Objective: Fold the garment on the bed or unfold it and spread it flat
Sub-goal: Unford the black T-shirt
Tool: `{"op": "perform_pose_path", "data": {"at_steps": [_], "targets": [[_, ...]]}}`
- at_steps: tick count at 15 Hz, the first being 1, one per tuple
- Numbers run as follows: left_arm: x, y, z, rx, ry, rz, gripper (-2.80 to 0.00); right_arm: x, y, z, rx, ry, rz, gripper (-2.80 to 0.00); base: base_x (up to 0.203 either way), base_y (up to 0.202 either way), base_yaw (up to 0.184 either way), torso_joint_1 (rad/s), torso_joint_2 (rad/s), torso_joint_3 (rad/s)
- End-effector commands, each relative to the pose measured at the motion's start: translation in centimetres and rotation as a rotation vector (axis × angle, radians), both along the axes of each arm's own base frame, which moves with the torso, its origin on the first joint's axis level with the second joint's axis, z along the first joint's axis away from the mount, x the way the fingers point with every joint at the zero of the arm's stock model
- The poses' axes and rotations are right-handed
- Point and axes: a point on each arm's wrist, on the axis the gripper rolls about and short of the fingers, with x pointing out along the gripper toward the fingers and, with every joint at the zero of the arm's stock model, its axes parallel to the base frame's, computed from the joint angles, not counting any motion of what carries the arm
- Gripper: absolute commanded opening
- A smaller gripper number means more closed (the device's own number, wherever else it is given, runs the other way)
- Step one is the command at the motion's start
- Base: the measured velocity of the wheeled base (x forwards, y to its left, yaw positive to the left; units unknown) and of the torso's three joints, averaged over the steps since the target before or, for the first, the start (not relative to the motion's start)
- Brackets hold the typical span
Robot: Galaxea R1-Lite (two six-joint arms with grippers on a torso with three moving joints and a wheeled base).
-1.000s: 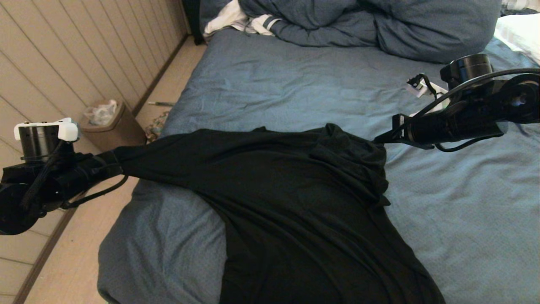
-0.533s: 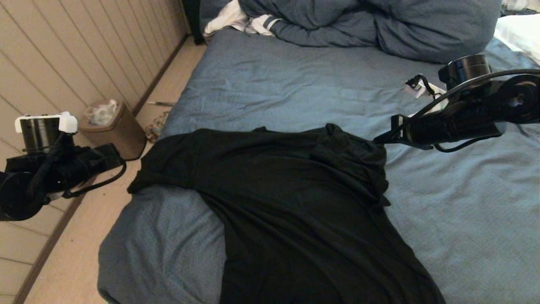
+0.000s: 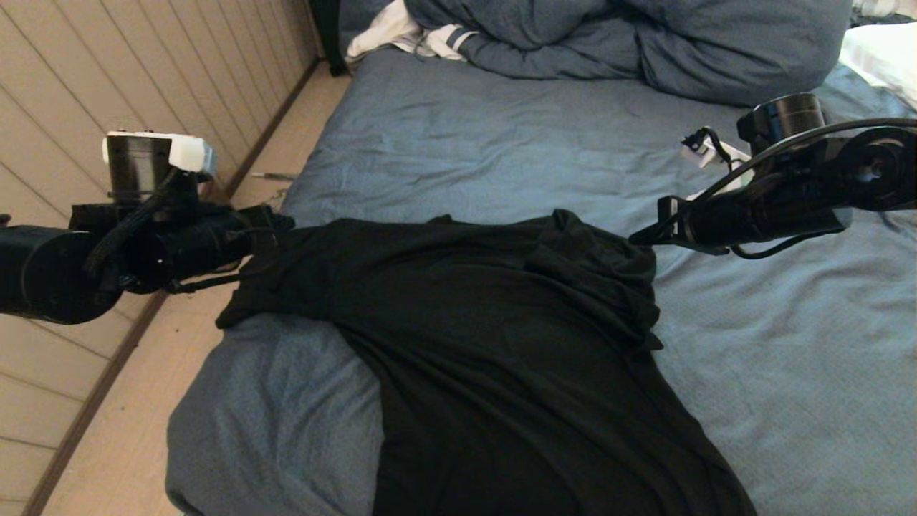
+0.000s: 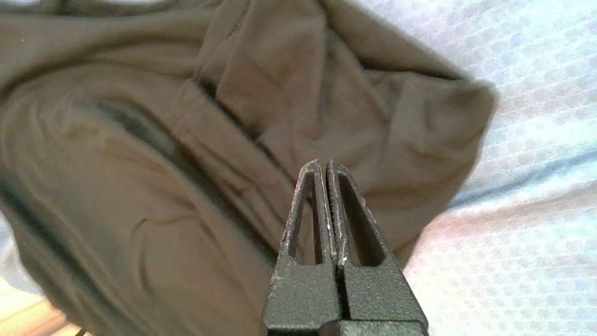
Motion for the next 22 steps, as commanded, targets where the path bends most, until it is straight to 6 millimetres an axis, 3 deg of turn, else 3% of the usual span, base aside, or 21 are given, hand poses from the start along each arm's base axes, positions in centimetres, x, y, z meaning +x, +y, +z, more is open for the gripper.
{"op": "perform_pose_path", "data": {"at_steps": [1, 2, 3, 5, 8, 9, 12, 15, 16, 22], "targets": [[-0.4, -0.6, 1.1, -0.018, -0.031, -0.015, 0.0, -0.1, 0.7, 0.6, 0.001, -0.019, 0.016, -2.8, 0.0, 0.0, 0.0, 0.0, 0.0, 0.0], [-0.8, -1.5, 0.9, -0.024, -0.023, -0.04, 0.0, -0.2, 1.4, 1.1, -0.004, -0.034, 0.021, -2.8, 0.0, 0.0, 0.0, 0.0, 0.0, 0.0], [-1.2, -2.7, 0.5, -0.026, -0.008, -0.069, 0.0, -0.4, 2.5, 1.2, -0.037, -0.042, 0.002, 0.0, 0.0, 0.0, 0.0, 0.0, 0.0, 0.0], [-1.8, -4.9, 0.2, -0.024, -0.003, -0.114, 0.0, -0.7, 5.2, 1.3, -0.134, -0.07, -0.059, 0.0, 0.0, 0.0, 0.0, 0.0, 0.0, 0.0], [-1.7, -6.0, -0.7, -0.077, 0.035, -0.131, 0.0, -0.3, 8.1, 2.6, -0.159, -0.095, -0.024, 0.0, 0.0, 0.0, 0.0, 0.0, 0.0, 0.0], [-1.7, -6.1, -1.4, -0.083, 0.053, -0.125, 0.0, 0.3, 9.1, 2.2, -0.177, -0.079, -0.021, 0.0, 0.0, 0.0, 0.0, 0.0, 0.0, 0.0], [-2.9, -5.1, -1.1, -0.093, 0.047, -0.124, 0.0, 1.3, 12.6, 0.2, -0.237, -0.041, 0.005, 0.0, 0.0, 0.0, 0.0, 0.0, 0.0, 0.0], [-2.8, -5.0, -1.0, -0.102, 0.046, -0.128, 0.0, 2.1, 13.7, -1.5, -0.273, -0.013, 0.005, 0.0, 0.0, 0.0, 0.0, 0.0, 0.0, 0.0], [-3.0, -4.7, -0.7, -0.111, 0.037, -0.12, -2.8, 2.4, 13.8, -1.7, -0.274, -0.017, 0.005, 0.0, 0.0, 0.0, 0.0, 0.0, 0.0, 0.0], [-3.9, -4.2, 0.4, -0.159, 0.006, -0.11, -2.8, 2.9, 14.7, -2.3, -0.341, -0.056, -0.011, 0.0, 0.0, 0.0, 0.0, 0.0, 0.0, 0.0]]}}
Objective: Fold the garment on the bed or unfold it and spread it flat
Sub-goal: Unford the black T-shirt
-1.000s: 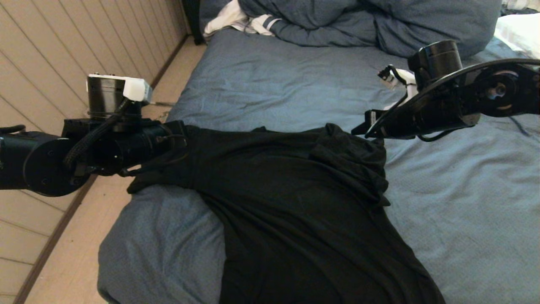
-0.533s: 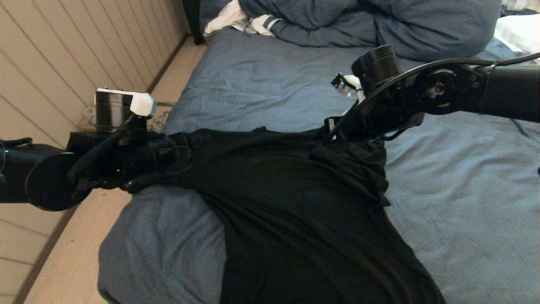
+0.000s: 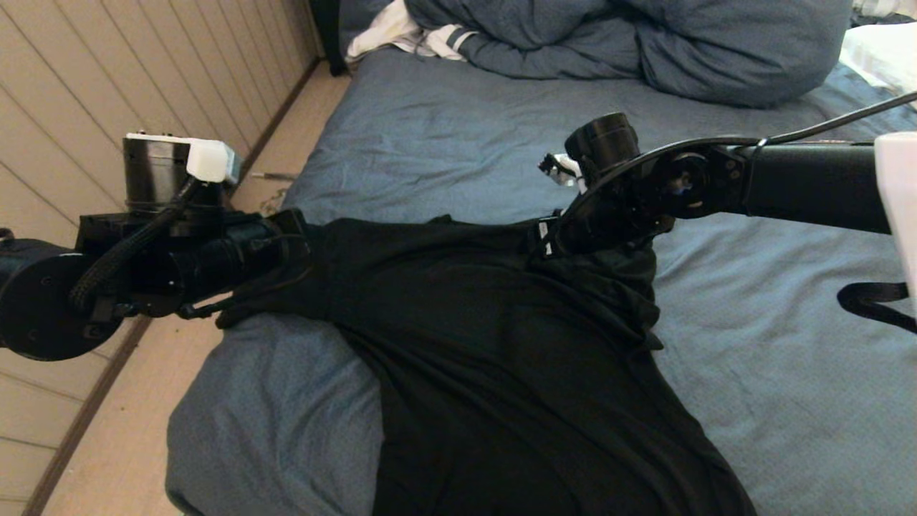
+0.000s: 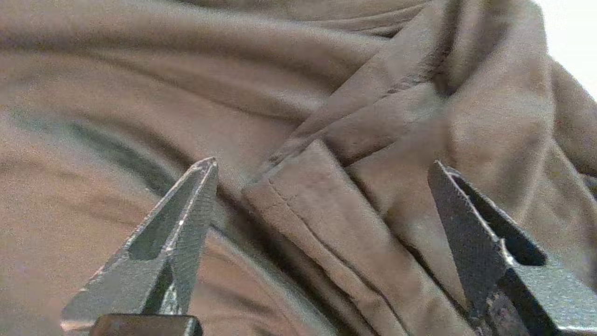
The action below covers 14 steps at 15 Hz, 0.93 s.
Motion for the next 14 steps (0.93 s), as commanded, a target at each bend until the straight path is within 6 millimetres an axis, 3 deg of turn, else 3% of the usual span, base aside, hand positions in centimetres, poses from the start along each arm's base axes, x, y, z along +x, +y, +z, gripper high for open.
{"op": "perform_pose_path", "data": {"at_steps": [1, 4, 5, 14], "targets": [[-0.1, 0.1, 0.19, -0.014, -0.005, 0.008, -2.8, 0.12, 0.45, -0.58, -0.03, 0.005, 0.0, 0.0, 0.0, 0.0, 0.0, 0.0, 0.0, 0.0], [-0.04, 0.13, -0.18, -0.012, 0.007, 0.011, -2.8, 0.24, 0.42, -0.65, -0.037, 0.0, -0.008, 0.0, 0.0, 0.0, 0.0, 0.0, 0.0, 0.0], [-0.04, 0.13, -0.28, -0.01, 0.01, 0.012, -2.8, 0.3, 0.45, -0.77, -0.038, 0.003, -0.008, -2.8, 0.0, 0.0, 0.0, 0.0, 0.0, 0.0], [0.13, 0.05, -0.64, -0.006, 0.021, 0.008, -2.8, 0.3, -0.15, -0.68, -0.043, 0.004, -0.028, -2.8, 0.0, 0.0, 0.0, 0.0, 0.0, 0.0]]}}
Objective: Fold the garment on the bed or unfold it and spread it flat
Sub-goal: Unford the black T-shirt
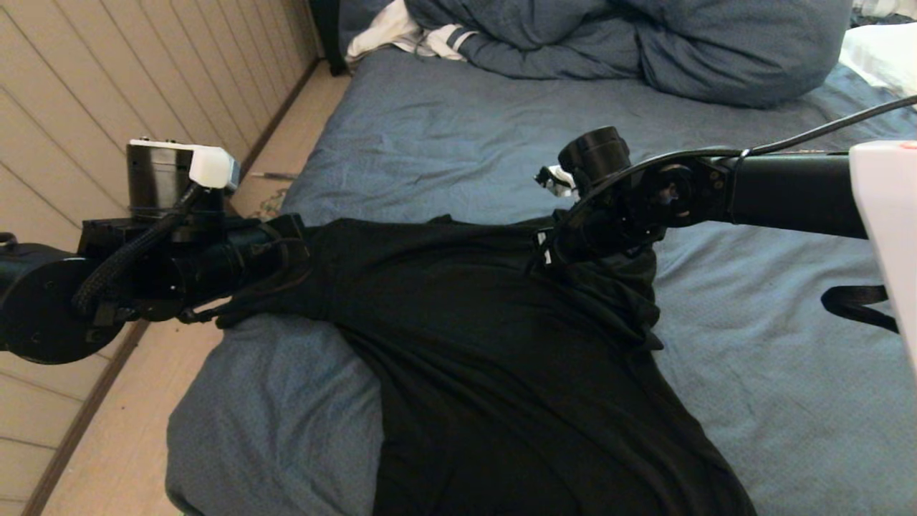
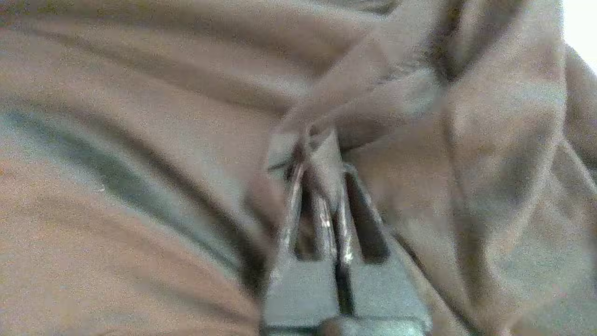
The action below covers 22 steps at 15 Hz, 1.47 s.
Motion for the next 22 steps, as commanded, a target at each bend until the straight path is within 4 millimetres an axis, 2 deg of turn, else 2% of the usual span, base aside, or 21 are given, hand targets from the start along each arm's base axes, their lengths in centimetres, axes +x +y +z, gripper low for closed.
{"op": "perform_pose_path", "data": {"at_steps": [1, 4, 6, 9, 13, 16, 18, 22], "targets": [[0.1, 0.0, -0.1, -0.002, 0.003, 0.001, -2.8, -0.5, -0.2, 1.2, 0.009, -0.027, -0.003, -2.8, 0.0, 0.0, 0.0, 0.0, 0.0, 0.0], [0.0, 0.0, -0.1, -0.001, 0.002, 0.0, -2.8, -1.8, -1.9, 4.1, 0.029, -0.092, -0.026, -2.8, 0.0, 0.0, 0.0, 0.0, 0.0, 0.0], [0.0, 0.0, -0.1, -0.001, 0.002, 0.0, -2.8, -2.6, -4.7, 6.3, 0.031, -0.144, -0.073, -2.8, 0.0, 0.0, 0.0, 0.0, 0.0, 0.0], [-0.1, 0.0, 0.1, -0.005, -0.005, 0.0, -2.8, -2.7, -9.4, 7.7, 0.008, -0.181, -0.177, -2.8, 0.0, 0.0, 0.0, 0.0, 0.0, 0.0], [-0.1, 0.0, 0.1, -0.004, -0.002, 0.0, -2.8, -4.1, -15.0, 7.6, -0.025, -0.155, -0.31, -2.8, 0.0, 0.0, 0.0, 0.0, 0.0, 0.0], [0.0, 0.0, 0.1, -0.006, -0.003, 0.001, -2.8, -5.6, -19.6, 6.2, -0.025, -0.1, -0.416, -2.8, 0.0, 0.0, 0.0, 0.0, 0.0, 0.0], [-0.1, 0.1, 0.3, -0.018, -0.008, 0.003, -2.8, -5.6, -22.2, 5.1, -0.016, -0.121, -0.451, -2.8, 0.0, 0.0, 0.0, 0.0, 0.0, 0.0], [0.0, 0.0, 0.1, -0.018, -0.001, 0.003, -2.8, -5.1, -25.9, 3.7, -0.017, -0.128, -0.536, -2.8, 0.0, 0.0, 0.0, 0.0, 0.0, 0.0]]}}
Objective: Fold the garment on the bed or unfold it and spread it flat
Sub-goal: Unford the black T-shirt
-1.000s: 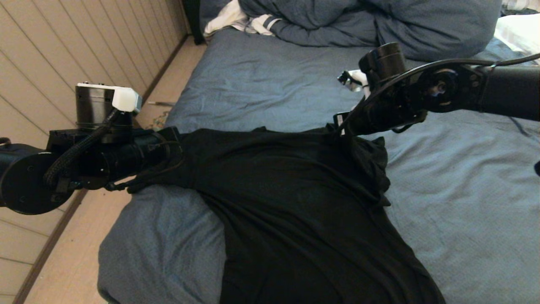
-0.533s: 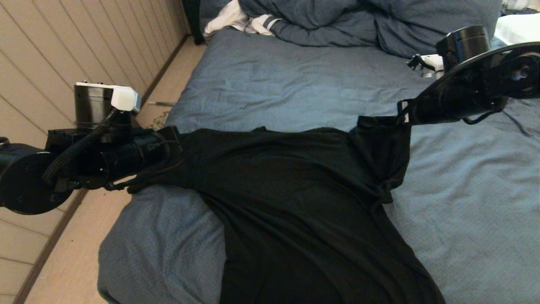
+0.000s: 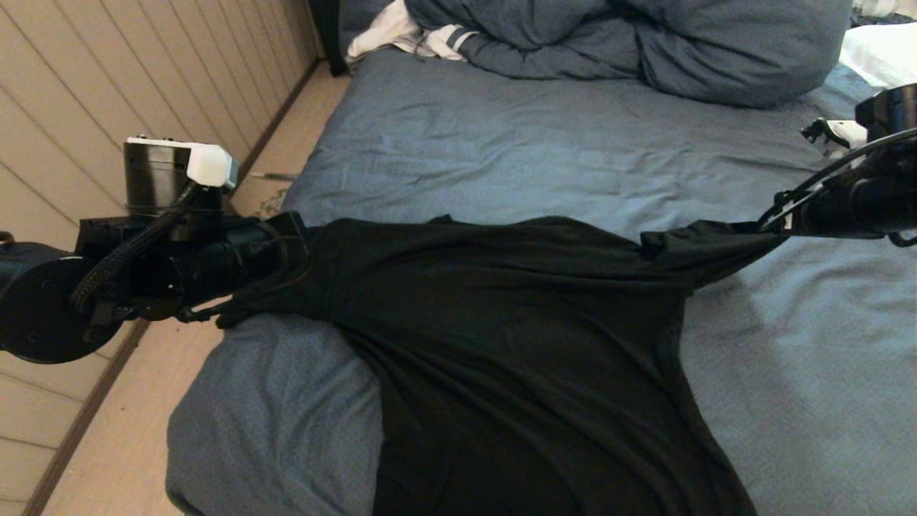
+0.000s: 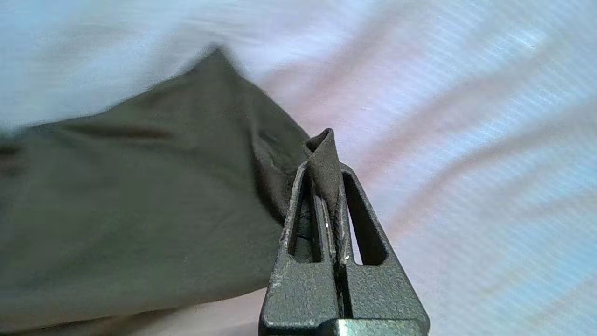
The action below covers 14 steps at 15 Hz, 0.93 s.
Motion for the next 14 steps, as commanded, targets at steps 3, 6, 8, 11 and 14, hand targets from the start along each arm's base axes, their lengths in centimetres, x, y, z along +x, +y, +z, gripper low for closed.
{"op": "perform_pose_path", "data": {"at_steps": [3, 6, 8, 11, 14], "targets": [[0.1, -0.1, -0.2, -0.001, 0.005, 0.002, -2.8, -0.3, -2.5, -1.0, 0.032, 0.026, -0.037, -2.8, 0.0, 0.0, 0.0, 0.0, 0.0, 0.0], [0.2, -0.1, -0.2, -0.001, 0.006, 0.001, -2.8, -0.7, -3.0, -1.6, 0.076, 0.034, 0.007, -2.8, 0.0, 0.0, 0.0, 0.0, 0.0, 0.0], [0.2, -0.1, -0.3, 0.0, 0.007, 0.0, -2.8, -0.8, -3.0, -2.4, 0.078, 0.047, 0.009, -2.8, 0.0, 0.0, 0.0, 0.0, 0.0, 0.0], [0.1, -0.1, -0.2, -0.001, 0.005, 0.0, -2.8, -0.8, -2.9, -1.9, 0.046, -0.024, 0.019, 0.0, 0.0, 0.0, 0.0, 0.0, 0.0, 0.0], [0.1, -0.1, -0.2, -0.001, 0.006, 0.0, -2.8, -1.3, -3.3, -0.9, 0.043, -0.056, 0.015, 0.0, 0.0, 0.0, 0.0, 0.0, 0.0, 0.0]]}}
